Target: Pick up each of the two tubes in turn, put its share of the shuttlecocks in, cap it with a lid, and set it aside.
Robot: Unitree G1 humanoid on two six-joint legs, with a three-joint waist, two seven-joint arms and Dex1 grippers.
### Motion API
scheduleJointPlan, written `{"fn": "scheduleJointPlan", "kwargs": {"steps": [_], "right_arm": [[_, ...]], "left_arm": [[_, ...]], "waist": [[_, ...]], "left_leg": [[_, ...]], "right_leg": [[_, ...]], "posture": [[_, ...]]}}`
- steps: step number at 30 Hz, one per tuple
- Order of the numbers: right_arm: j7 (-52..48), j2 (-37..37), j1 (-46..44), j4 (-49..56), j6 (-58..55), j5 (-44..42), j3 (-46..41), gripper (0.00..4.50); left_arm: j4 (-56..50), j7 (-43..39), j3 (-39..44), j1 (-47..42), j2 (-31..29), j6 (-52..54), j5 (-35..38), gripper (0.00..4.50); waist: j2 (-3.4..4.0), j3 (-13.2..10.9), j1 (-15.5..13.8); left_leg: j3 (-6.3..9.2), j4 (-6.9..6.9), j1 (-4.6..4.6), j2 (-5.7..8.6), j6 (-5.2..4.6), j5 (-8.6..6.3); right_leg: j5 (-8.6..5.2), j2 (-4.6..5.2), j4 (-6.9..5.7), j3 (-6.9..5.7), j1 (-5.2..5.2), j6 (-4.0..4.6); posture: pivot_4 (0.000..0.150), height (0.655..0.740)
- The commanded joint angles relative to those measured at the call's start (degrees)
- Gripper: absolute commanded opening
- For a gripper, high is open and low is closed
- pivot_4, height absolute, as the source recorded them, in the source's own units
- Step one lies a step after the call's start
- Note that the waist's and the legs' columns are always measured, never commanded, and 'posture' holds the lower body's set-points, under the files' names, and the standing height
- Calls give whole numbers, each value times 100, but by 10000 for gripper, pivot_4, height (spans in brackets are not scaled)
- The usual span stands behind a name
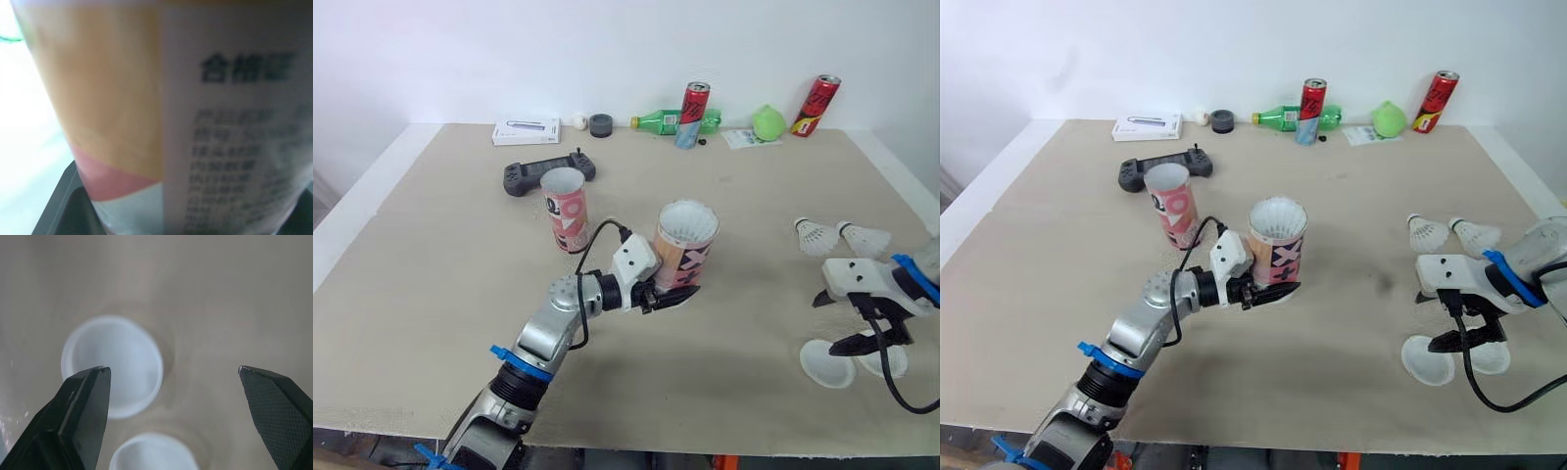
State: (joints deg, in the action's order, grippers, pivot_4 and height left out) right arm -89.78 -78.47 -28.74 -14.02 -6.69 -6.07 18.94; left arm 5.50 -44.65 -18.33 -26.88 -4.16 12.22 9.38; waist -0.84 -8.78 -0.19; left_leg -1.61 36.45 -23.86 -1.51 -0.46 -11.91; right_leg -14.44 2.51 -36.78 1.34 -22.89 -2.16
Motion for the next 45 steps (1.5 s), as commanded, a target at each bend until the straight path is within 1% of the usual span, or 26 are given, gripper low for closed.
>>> {"fn": "scheduleJointPlan", "kwargs": {"steps": [1,3,7,8,10,11,12,13,15,16,18,22,25,27,28,30,31,34,37,40,45], "right_arm": [[-58,196,61,-63,124,197,-158,44840],[-7,314,115,-81,146,304,-164,44840],[28,504,200,-195,231,504,-180,44840],[32,540,215,-209,239,525,-191,42437],[11,568,269,-207,272,567,-203,36040],[-16,564,313,-186,279,565,-218,32165],[-34,566,349,-168,275,558,-243,27317],[-69,565,383,-155,256,531,-272,23784],[-106,562,435,-142,248,512,-318,14196],[-110,563,453,-136,254,511,-336,8316],[-112,569,479,-125,259,511,-367,254],[-178,596,580,-49,201,397,-472,254],[-262,636,486,160,-179,-72,-663,254],[-272,858,-4,419,-898,-802,-976,254],[-126,1126,-469,516,-1278,-1141,-1184,254],[224,1592,-1230,607,-1711,-1485,-1424,254],[414,1806,-1562,630,-1852,-1558,-1489,254],[963,2405,-2477,792,-2163,-1655,-1591,254],[1172,2713,-2932,934,-2287,-1650,-1575,254],[1143,2859,-3199,1191,-2227,-1563,-1393,254],[819,2757,-3207,1694,-2096,-1411,-1026,254]], "left_arm": [[496,138,-51,185,79,-644,-179,27257],[692,145,-57,329,94,-883,-215,27257],[878,125,-105,536,56,-1025,-254,27257],[897,127,-106,562,44,-1022,-254,27257],[938,127,-99,593,18,-1035,-258,27257],[949,133,-88,600,10,-1031,-256,27257],[949,138,-78,605,5,-1025,-251,27257],[942,144,-72,606,3,-1012,-247,27257],[933,148,-75,606,0,-1003,-249,27257],[934,149,-77,604,-1,-1003,-251,27257],[941,148,-80,599,0,-1013,-253,27257],[982,150,-64,583,5,-1035,-245,27257],[1022,137,-55,586,-6,-1056,-243,27257],[1034,130,-49,584,-17,-1052,-245,27257],[1040,130,-45,580,-22,-1046,-245,27257],[1064,126,-41,568,-29,-1054,-257,27257],[1085,122,-39,558,-33,-1064,-264,27257],[1145,108,-31,531,-30,-1090,-272,27257],[1191,100,-42,501,-29,-1109,-290,27257],[1221,118,-109,441,-82,-1084,-418,27257],[1211,132,-138,355,-85,-965,-439,27257]], "waist": [[0,0,2],[1,0,-1],[10,7,-9],[9,7,-8],[8,7,-9],[8,7,-12],[5,5,-12],[5,6,-12],[7,7,-13],[7,7,-13],[7,7,-13],[7,8,-13],[7,8,-13],[1,3,8],[5,4,36],[35,-8,112],[36,-9,125],[29,-1,121],[-8,12,95],[-10,12,57],[-10,12,48]], "left_leg": [[0,1,6,-9,1,1],[0,1,8,-14,1,1],[0,1,12,-15,6,4],[-1,1,16,-16,6,4],[-1,1,26,-15,6,3],[-2,1,33,-15,6,3],[-2,0,44,-14,6,3],[-2,0,52,-14,6,2],[-3,0,55,-15,7,2],[-2,0,56,-15,7,2],[-2,0,57,-16,7,2],[-1,0,61,-17,7,2],[-1,0,63,-17,7,2],[2,0,66,-23,7,2],[2,0,66,-21,7,2],[1,4,79,-16,8,3],[16,7,82,0,6,9],[19,7,78,-8,22,26],[27,3,68,-17,23,25],[23,3,56,-15,28,21],[17,0,53,-6,24,18]], "right_leg": [[6,-12,0,6,1,8],[9,-24,-2,11,0,12],[7,-29,-15,19,1,14],[7,-29,-15,19,5,14],[7,-29,-15,21,14,14],[6,-28,-15,21,21,13],[3,-27,-15,21,35,13],[0,-27,-15,18,45,14],[-3,-27,-15,12,52,16],[-4,-28,-15,10,54,18],[-4,-30,-15,8,55,20],[-2,-30,-15,8,60,19],[-2,-30,-15,8,61,20],[3,-33,-16,15,58,23],[6,-33,-16,18,58,21],[21,-35,-20,36,54,22],[30,-37,-20,40,56,16],[30,-52,-21,32,57,25],[27,-59,-21,24,55,35],[33,-42,-20,25,49,40],[41,-25,-20,35,42,42]], "posture": [[1500,7400],[1500,7400],[1500,7400],[1500,7400],[1500,7400],[1500,7400],[1500,7400],[1500,7400],[1500,7400],[1500,7400],[1500,7400],[1500,7400],[1500,7400],[1500,7400],[1500,7400],[1500,7400],[1500,7400],[1500,7400],[1500,7400],[1500,7400],[1500,7400]]}}
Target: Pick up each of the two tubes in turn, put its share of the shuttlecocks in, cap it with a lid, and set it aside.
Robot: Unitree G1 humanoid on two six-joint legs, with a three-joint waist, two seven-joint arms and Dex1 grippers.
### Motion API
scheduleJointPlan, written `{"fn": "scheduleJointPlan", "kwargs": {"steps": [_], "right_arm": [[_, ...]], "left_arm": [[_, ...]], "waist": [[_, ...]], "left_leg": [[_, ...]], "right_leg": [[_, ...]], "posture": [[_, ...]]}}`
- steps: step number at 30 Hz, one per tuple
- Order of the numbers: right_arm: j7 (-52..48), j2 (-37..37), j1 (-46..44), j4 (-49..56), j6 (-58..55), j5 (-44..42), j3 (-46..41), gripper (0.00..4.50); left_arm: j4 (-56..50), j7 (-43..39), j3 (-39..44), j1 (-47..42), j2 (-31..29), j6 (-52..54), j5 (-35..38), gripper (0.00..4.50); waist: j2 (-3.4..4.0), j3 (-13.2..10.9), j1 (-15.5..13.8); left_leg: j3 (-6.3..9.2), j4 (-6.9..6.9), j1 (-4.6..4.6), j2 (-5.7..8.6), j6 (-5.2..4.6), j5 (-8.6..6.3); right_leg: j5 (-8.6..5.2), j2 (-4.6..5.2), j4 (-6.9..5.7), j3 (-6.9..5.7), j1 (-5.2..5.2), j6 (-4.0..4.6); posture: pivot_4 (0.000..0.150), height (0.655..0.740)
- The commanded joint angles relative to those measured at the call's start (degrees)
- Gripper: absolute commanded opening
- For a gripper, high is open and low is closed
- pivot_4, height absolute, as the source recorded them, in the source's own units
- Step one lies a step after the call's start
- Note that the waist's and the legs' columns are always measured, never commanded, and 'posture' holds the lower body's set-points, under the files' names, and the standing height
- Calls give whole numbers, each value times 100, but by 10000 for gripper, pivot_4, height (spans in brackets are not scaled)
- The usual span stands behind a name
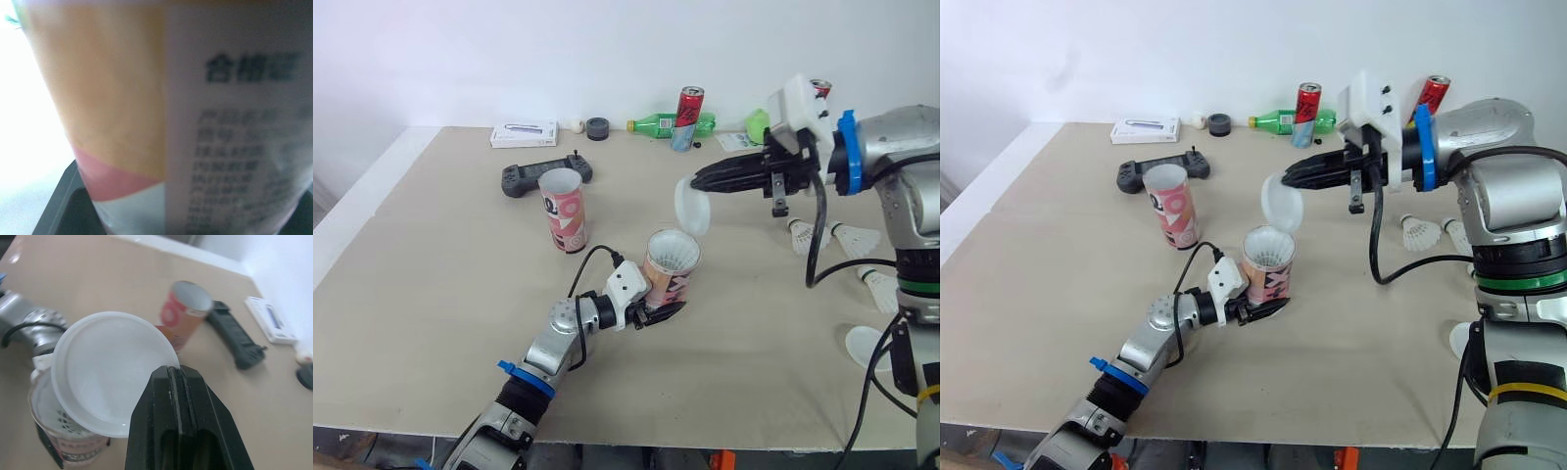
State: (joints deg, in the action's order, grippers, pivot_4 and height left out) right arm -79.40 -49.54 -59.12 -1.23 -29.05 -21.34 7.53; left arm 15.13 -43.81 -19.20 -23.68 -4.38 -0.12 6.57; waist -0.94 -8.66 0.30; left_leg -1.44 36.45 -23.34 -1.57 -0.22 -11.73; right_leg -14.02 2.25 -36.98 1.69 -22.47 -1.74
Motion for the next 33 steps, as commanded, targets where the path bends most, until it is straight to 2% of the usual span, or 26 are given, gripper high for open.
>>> {"fn": "scheduleJointPlan", "kwargs": {"steps": [1,3,9,24,33], "right_arm": [[-286,-162,-170,495,183,166,185,254],[-356,-196,-176,570,268,288,298,254],[-349,-110,-153,403,790,849,619,254],[-772,-89,-300,175,1141,1277,817,254],[-631,-96,-169,129,1832,1862,933,254]], "left_arm": [[237,48,-54,13,-56,302,-150,27257],[227,46,-66,-12,-47,340,-147,27257],[229,15,-124,-72,-17,407,-169,27257],[169,-7,-135,-56,6,506,-179,27257],[165,-6,-131,-64,26,526,-194,27257]], "waist": [[0,0,-2],[0,0,-1],[0,0,-2],[0,0,-25],[0,0,-59]], "left_leg": [[0,1,1,-1,0,0],[0,1,5,-3,-1,1],[-5,3,9,-7,-1,5],[-6,2,8,-8,0,5],[-9,-1,6,-6,0,4]], "right_leg": [[1,-1,0,0,0,-1],[-15,-6,0,0,-2,-28],[-17,-16,-1,-3,-3,-1],[-17,-9,-1,-1,-2,-2],[-17,-8,-1,-4,-2,-9]], "posture": [[1500,7400],[1500,7400],[1500,7400],[1500,7400],[1500,7400]]}}
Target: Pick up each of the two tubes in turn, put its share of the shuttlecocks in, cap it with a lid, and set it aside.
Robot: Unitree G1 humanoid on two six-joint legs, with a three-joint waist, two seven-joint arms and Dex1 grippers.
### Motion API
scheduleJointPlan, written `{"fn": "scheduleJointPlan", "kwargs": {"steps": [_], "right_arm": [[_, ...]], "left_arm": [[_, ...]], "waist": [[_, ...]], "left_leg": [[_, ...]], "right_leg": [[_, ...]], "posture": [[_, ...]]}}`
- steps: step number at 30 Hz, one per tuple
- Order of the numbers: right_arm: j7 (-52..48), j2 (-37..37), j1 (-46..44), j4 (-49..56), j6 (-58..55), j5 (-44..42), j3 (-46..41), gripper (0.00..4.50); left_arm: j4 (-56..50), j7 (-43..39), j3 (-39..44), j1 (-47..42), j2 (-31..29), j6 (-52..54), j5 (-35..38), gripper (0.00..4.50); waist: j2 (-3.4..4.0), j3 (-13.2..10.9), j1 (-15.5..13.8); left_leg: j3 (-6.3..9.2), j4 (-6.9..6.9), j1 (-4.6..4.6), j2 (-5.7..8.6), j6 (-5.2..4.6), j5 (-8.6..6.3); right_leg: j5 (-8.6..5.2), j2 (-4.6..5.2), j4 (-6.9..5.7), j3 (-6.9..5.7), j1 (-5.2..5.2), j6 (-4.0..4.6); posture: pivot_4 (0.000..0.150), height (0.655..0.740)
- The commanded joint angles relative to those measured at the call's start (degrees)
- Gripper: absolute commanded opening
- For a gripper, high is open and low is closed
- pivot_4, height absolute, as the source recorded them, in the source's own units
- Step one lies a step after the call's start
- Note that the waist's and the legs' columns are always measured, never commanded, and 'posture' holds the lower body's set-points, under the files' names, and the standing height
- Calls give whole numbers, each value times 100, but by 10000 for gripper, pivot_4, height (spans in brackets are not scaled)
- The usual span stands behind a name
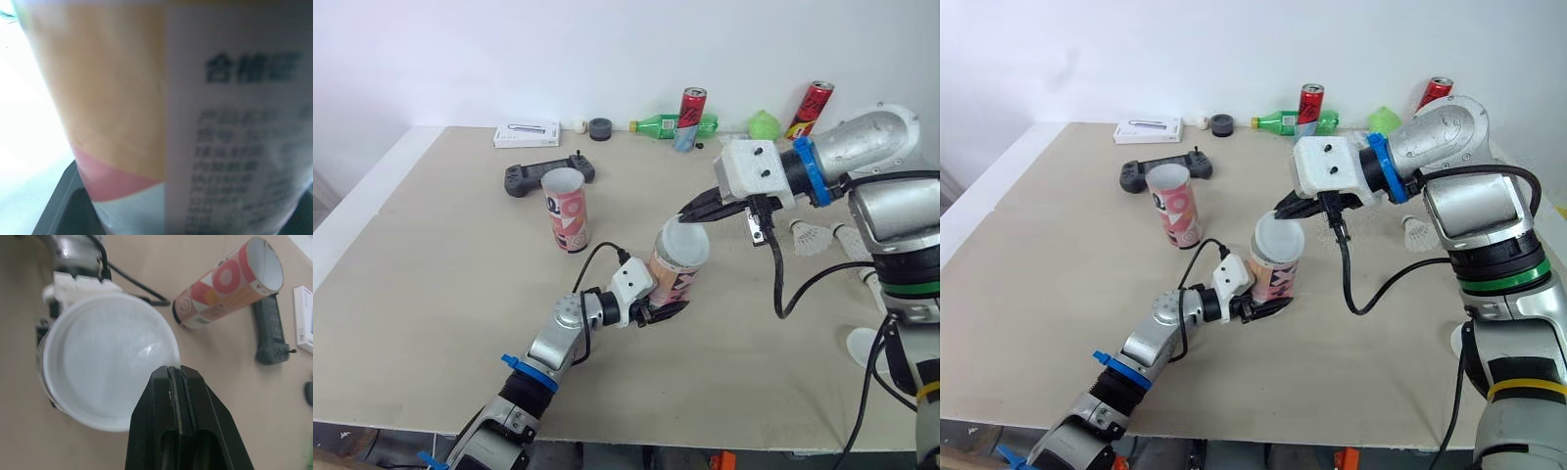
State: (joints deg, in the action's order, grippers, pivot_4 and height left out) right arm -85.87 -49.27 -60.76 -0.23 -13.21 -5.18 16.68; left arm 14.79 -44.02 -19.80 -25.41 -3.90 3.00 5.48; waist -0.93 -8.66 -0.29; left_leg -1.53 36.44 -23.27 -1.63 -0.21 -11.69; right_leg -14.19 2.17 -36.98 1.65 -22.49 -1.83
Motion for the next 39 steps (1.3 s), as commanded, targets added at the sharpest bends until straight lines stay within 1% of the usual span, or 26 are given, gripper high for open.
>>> {"fn": "scheduleJointPlan", "kwargs": {"steps": [1,6,16,25,30,35,39], "right_arm": [[35,-122,5,39,342,312,41,254],[-28,-91,62,172,429,307,68,254],[-91,-64,121,282,102,179,19,254],[-197,66,24,-249,-77,221,157,254],[-58,260,-174,-648,9,384,231,254],[-57,317,-368,-762,-8,352,142,254],[-197,330,-645,-558,-418,-26,-90,254]], "left_arm": [[197,15,-75,110,-22,215,-86,27257],[185,15,-75,112,-27,225,-83,27257],[217,-1,-74,94,-20,219,-78,27257],[273,-22,-77,50,-4,203,-78,27257],[291,-15,-72,32,10,204,-82,27257],[261,6,-73,68,28,211,-95,27257],[246,16,-69,82,38,219,-98,27257]], "waist": [[0,0,0],[0,0,-2],[0,0,-4],[-1,0,-7],[-1,0,-4],[-1,1,-3],[0,0,-3]], "left_leg": [[0,0,0,0,0,0],[0,1,0,0,0,0],[2,0,0,0,0,0],[2,0,2,1,0,0],[2,2,7,-1,0,0],[2,3,11,-2,-1,1],[1,3,9,-2,-1,1]], "right_leg": [[-1,0,0,0,0,1],[-3,3,0,0,1,1],[1,5,0,0,2,8],[-7,7,0,-1,4,17],[-6,5,0,-1,4,16],[0,2,0,-2,3,22],[2,2,0,-2,-2,23]], "posture": [[1500,7400],[1500,7400],[1500,7400],[1500,7400],[1500,7400],[1500,7400],[1500,7400]]}}
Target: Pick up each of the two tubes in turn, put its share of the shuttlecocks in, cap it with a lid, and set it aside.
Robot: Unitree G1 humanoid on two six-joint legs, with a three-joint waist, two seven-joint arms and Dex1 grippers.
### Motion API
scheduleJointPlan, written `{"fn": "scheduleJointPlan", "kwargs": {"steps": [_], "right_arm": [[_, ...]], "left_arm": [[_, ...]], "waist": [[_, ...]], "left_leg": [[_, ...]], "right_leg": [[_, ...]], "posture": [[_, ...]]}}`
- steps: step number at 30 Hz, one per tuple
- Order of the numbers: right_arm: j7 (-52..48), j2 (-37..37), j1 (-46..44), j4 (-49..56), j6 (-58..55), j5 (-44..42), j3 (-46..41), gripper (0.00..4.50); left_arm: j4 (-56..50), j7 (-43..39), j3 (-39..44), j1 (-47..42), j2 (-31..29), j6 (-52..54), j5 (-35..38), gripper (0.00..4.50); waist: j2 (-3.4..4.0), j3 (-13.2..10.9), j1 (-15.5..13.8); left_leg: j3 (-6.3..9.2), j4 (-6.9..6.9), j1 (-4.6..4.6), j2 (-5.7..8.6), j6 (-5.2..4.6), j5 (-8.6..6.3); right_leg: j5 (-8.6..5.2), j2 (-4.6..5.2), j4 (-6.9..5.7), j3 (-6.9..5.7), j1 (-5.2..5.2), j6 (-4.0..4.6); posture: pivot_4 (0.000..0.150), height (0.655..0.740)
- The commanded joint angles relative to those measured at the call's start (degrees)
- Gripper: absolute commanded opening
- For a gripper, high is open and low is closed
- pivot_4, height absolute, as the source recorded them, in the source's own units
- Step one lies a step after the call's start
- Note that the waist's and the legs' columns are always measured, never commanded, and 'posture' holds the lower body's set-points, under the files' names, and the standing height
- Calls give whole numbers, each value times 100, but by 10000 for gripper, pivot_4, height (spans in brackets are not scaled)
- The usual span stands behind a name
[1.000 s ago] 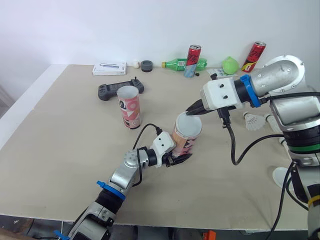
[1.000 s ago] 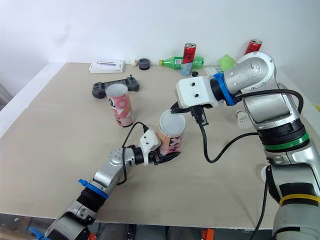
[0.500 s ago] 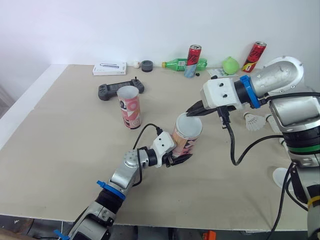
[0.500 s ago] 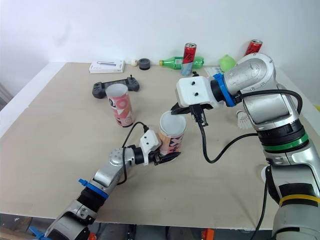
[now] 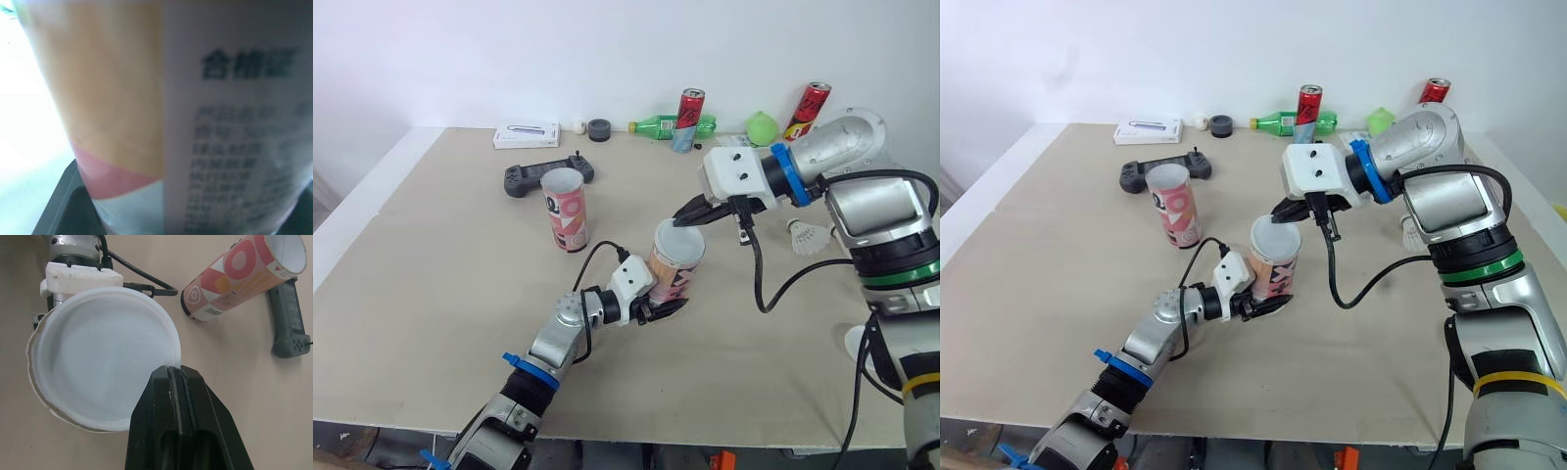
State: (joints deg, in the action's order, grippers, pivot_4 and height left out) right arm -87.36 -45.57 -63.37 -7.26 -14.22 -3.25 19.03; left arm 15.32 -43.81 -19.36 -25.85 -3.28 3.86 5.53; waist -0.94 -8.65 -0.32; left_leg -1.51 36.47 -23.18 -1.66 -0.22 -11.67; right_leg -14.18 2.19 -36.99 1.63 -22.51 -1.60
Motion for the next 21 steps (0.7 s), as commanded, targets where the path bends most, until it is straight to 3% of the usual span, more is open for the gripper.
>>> {"fn": "scheduleJointPlan", "kwargs": {"steps": [1,9,21], "right_arm": [[-70,-54,-440,211,-405,-289,-366,254],[-114,-195,-495,744,-934,-718,-559,254],[-13,-438,-86,810,-123,-91,-193,254]], "left_arm": [[189,-4,-114,129,-21,134,-103,27257],[243,-32,-114,99,12,113,-106,27257],[285,-42,-112,68,24,89,-112,27257]], "waist": [[1,0,0],[0,0,-4],[-1,-1,-4]], "left_leg": [[-1,0,-3,0,0,0],[4,-4,-18,0,1,-1],[-3,-4,-18,3,1,-1]], "right_leg": [[1,1,0,1,-4,1],[3,8,0,2,-15,10],[-3,3,0,2,-21,-12]], "posture": [[1500,7400],[1500,7400],[1500,7400]]}}
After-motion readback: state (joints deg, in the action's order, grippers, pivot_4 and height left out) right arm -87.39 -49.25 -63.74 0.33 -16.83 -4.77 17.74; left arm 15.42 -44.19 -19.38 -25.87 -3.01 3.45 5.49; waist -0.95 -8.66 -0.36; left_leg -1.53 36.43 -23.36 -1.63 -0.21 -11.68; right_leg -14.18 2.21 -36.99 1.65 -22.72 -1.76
